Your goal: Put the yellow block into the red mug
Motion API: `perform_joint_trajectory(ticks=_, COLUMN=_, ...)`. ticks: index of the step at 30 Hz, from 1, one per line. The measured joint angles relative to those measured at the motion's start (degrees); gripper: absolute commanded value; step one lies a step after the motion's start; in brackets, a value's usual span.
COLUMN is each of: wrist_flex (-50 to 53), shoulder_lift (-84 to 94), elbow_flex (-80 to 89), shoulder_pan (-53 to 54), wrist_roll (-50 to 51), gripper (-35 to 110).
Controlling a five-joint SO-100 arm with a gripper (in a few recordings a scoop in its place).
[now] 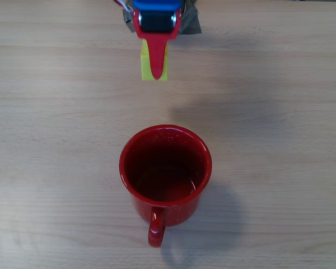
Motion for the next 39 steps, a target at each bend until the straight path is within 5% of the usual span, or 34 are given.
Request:
perform_joint_trajectory(ticks=12, wrist_flex=14.1, shoulder_lift=-6.6, elbow_flex=-34.2, shoulder_pan=-2.5, wrist_roll=1.9, gripper=0)
perform_joint_trajectory(ticks=39, wrist_flex=12.6, shoulder_lift=-56.7, elbow_flex=-92.1, shoulder_pan=-2.4, wrist_roll=6.8, gripper=0)
